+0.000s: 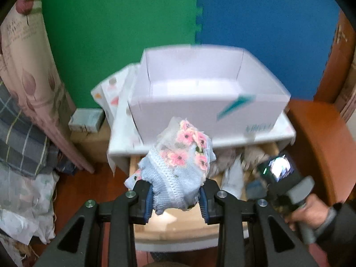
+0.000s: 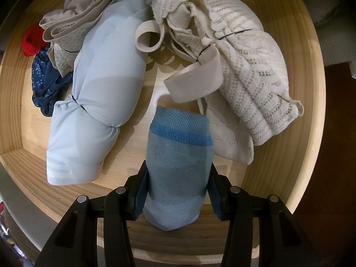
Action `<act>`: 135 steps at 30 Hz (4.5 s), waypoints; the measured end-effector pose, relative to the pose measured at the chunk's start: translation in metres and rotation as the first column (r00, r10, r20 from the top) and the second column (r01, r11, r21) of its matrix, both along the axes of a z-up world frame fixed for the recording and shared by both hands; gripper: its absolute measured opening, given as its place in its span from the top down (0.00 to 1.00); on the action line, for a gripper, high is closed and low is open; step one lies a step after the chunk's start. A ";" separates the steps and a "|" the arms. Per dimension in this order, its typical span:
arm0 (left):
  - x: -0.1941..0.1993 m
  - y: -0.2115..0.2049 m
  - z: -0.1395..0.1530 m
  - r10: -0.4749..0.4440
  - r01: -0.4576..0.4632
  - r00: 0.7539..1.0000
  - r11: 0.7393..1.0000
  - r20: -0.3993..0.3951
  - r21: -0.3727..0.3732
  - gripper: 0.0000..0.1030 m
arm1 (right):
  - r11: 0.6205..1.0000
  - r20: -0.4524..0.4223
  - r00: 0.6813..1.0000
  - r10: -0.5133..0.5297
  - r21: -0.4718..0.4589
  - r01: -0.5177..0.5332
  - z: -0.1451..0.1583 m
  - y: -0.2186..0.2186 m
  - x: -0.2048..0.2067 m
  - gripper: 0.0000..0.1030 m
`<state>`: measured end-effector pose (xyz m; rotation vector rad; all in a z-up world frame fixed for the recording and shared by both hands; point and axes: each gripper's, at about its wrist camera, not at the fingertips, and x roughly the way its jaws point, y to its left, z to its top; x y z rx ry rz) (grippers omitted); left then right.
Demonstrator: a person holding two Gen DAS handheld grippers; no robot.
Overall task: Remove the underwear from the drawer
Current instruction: 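Lift the floral underwear with the left gripper and carry it over the white box, then open the left gripper to drop the underwear, then return it over the drawer, then lift the striped sock with the right gripper and carry it over the white box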
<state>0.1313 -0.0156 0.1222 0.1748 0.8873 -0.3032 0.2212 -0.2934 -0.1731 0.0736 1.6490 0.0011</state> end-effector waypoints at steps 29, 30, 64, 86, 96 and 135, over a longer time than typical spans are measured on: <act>0.176 -0.064 -0.018 0.034 -0.022 0.994 0.992 -0.102 0.124 0.60 | 1.000 0.001 1.000 0.003 0.005 -0.003 0.004 0.000 0.005 0.57; 0.176 -0.066 -0.019 0.034 -0.021 0.995 0.991 -0.092 0.134 0.58 | 1.000 0.001 1.000 0.004 0.005 -0.004 0.005 0.000 0.005 0.57; 0.062 -0.024 -0.030 0.011 -0.005 0.999 0.988 -0.040 0.155 0.37 | 1.000 -0.001 1.000 0.015 -0.003 -0.015 0.002 0.002 0.009 0.57; 0.011 0.013 -0.171 0.164 -0.139 0.974 0.977 -0.157 0.161 0.37 | 0.997 0.161 0.985 0.059 -0.066 -0.049 0.035 0.020 -0.016 0.65; 0.006 0.010 -0.173 0.174 -0.149 0.977 0.970 -0.122 0.193 0.37 | 0.997 0.357 0.934 0.007 -0.072 0.020 0.083 0.012 -0.044 0.65; 0.007 0.018 -0.174 0.210 -0.189 0.971 0.967 -0.112 0.173 0.37 | 0.999 0.564 0.825 0.029 -0.029 -0.016 0.232 0.003 -0.037 0.65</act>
